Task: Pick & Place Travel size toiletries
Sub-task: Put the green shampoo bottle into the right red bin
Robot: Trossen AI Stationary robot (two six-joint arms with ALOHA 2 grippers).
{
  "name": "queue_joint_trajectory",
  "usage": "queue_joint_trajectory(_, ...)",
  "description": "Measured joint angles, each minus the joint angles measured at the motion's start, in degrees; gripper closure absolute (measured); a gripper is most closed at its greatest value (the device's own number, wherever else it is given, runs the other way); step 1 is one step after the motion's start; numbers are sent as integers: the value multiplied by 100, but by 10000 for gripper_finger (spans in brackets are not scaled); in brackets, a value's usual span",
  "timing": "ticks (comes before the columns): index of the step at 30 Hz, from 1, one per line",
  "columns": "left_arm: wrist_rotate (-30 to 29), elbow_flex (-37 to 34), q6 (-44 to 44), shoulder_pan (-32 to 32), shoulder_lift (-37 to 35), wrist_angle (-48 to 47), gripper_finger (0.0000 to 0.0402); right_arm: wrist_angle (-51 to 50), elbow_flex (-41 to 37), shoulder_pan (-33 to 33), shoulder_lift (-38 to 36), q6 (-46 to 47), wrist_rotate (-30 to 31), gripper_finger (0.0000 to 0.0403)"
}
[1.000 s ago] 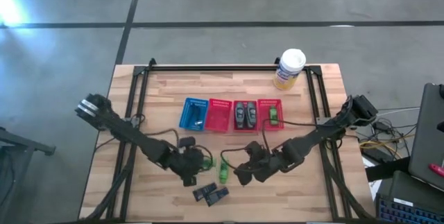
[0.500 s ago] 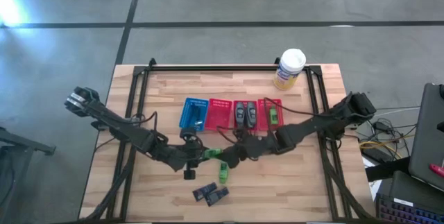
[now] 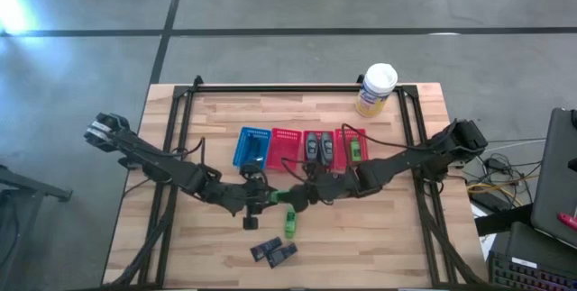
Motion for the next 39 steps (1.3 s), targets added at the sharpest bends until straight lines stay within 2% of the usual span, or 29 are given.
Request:
queue_joint_trajectory(6,-1,-4,19,82,0,-5,246,-22,0,-62,0,106,-259,208)
queue_joint_trajectory(15,2,-11,116,111,-4,-40,245,-56,-33,-175,25,177,-285,296)
queue_joint_trajectory(20,31,65,-41,97,-14,-37,170,-361,-36,-175,1,-41,-152,317)
queue_joint_trajectory(24,41,144,-223,58,-102,-532,111,-1403,26,-129,-108,-48,339,314)
queue_joint_trajectory(27,-40,162,-688,59,-222,-1172,83,-2532,154,98,-397,236,1184,310)
queue_joint_trajectory(30,-79,157,-1192,60,-377,-1819,73,-4300,385,572,-673,1221,2419,311)
queue_joint_trajectory(32,-102,138,-1381,58,-435,-1999,73,-5603,522,895,-730,2225,2907,313)
queue_joint_trajectory(35,-120,70,-1400,56,-496,-1936,76,-6861,555,1110,-647,3248,2735,311)
queue_joint_trajectory(39,-194,66,-1254,84,-494,-1865,76,-7317,254,989,-474,3823,2537,307)
